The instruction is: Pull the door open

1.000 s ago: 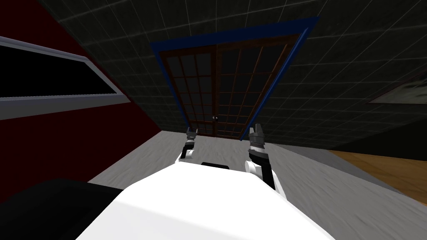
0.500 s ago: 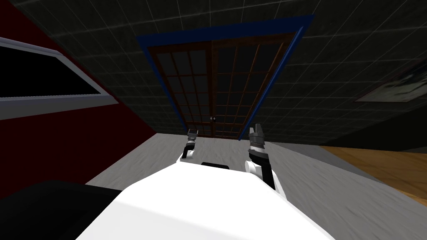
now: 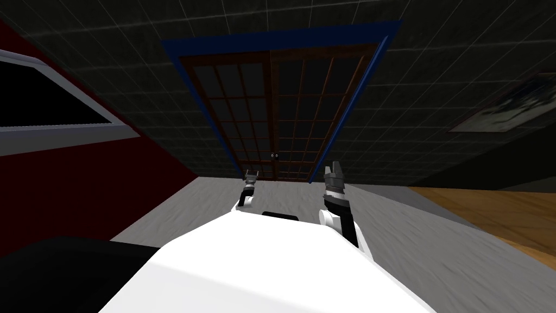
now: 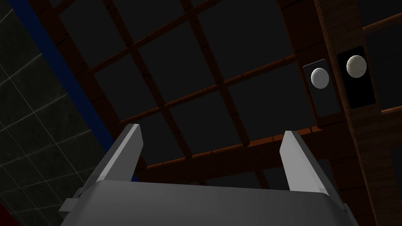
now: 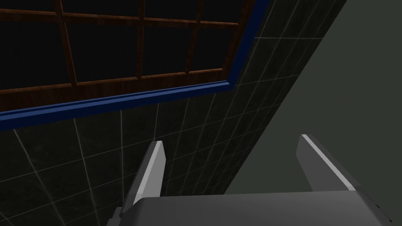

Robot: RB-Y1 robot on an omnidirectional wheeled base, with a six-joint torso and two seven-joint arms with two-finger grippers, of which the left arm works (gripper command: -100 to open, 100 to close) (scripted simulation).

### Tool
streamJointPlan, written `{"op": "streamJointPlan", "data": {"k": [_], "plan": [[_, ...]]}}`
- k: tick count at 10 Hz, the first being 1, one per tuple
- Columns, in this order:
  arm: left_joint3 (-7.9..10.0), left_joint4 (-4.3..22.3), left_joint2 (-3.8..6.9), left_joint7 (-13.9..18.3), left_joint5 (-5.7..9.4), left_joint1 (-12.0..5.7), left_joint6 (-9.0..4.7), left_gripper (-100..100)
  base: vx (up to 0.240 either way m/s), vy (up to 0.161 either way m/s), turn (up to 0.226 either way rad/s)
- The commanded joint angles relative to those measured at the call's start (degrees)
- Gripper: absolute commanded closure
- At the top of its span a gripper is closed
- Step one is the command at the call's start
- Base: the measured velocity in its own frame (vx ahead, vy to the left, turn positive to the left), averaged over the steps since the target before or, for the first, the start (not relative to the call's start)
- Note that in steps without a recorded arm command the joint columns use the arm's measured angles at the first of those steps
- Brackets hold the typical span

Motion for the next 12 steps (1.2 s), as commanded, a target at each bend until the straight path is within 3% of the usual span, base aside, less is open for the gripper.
{"op": "streamJointPlan", "data": {"k": [1,2,5,6,12], "plan": [[-0.1,2.57,0.33,2.28,0.81,-0.91,-0.59,-100,0.085,-0.013,-0.134],[-0.1,2.57,0.33,2.28,0.81,-0.91,-0.59,-100,0.063,-0.006,-0.044],[-0.42,8.12,0.76,6.49,2.31,-3.1,-2.16,-100,0.09,-0.012,-0.114],[-0.42,8.56,0.76,6.49,2.31,-3.1,-2.16,-100,0.081,0.002,-0.025],[-1.01,19.6,1.5,14.25,5.09,-7.19,-5.04,-100,0.1,-0.007,-0.101]]}}
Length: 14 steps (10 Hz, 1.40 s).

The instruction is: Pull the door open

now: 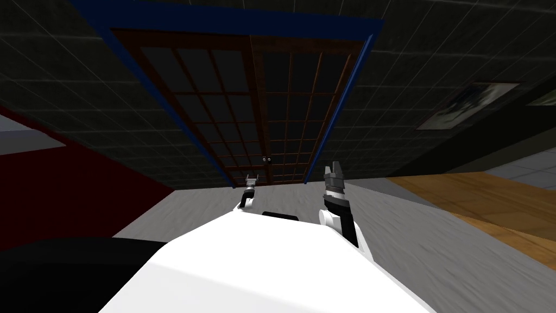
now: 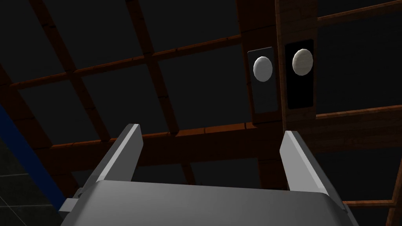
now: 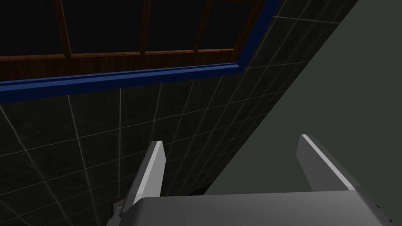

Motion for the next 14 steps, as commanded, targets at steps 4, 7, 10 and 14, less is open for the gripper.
{"op": "streamJointPlan", "data": {"k": [4,7,10,14], "plan": [[-0.24,6.07,0.45,4.44,1.62,-2.45,-1.41,-100,0.089,-0.001,-0.078],[-0.47,10.36,0.72,7.55,2.73,-4.14,-2.56,-100,0.092,0.007,-0.096],[-0.68,14.41,0.95,10.34,3.73,-5.67,-3.6,-100,0.113,0.013,-0.082],[-0.94,19.48,1.25,13.96,5.03,-7.74,-4.94,-100,0.107,0.015,-0.079]]}}
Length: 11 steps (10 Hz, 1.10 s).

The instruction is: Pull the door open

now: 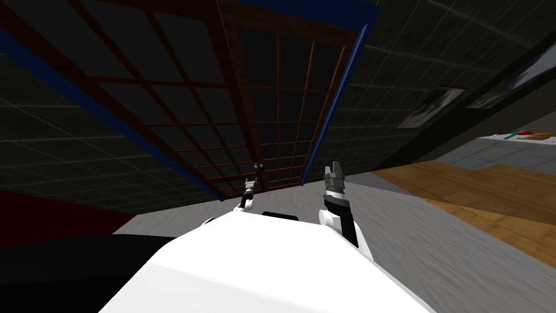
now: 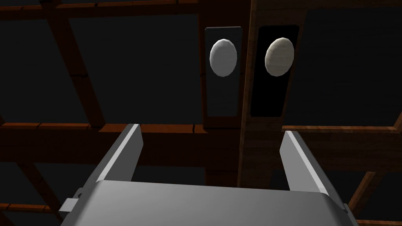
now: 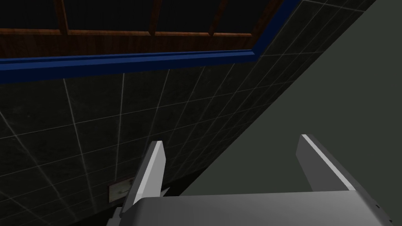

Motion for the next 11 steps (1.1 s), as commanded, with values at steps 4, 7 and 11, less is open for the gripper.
{"op": "streamJointPlan", "data": {"k": [4,7,11], "plan": [[-0.09,2.77,0.12,2.39,1.02,-1.26,-0.59,-100,0.113,0.031,-0.067],[0.42,4.06,0.96,2.95,1.43,1.07,-0.62,-100,-0.124,-0.005,0.067],[1.2,5.46,2.32,3.61,1.97,3.79,-0.59,-100,-0.139,-0.016,0.071]]}}
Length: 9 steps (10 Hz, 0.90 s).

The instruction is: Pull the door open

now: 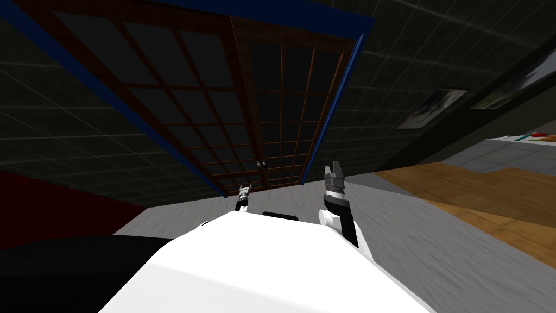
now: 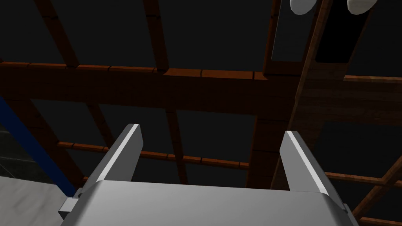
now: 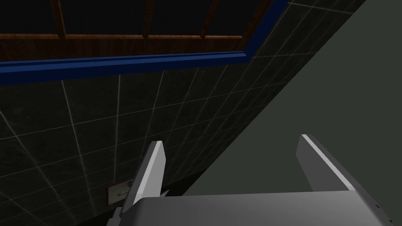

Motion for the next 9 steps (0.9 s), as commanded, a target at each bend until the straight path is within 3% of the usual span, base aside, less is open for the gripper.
{"op": "streamJointPlan", "data": {"k": [1,7,9], "plan": [[0.21,-1.25,0.33,-0.11,0.14,1.71,0.47,-100,-0.066,0.007,0.023],[1.81,1.26,3.33,1.43,1.22,6.57,0.51,-100,-0.087,0.0,0.066],[2.0,1.54,3.71,1.63,1.35,7.11,0.52,-100,-0.059,-0.002,0.022]]}}
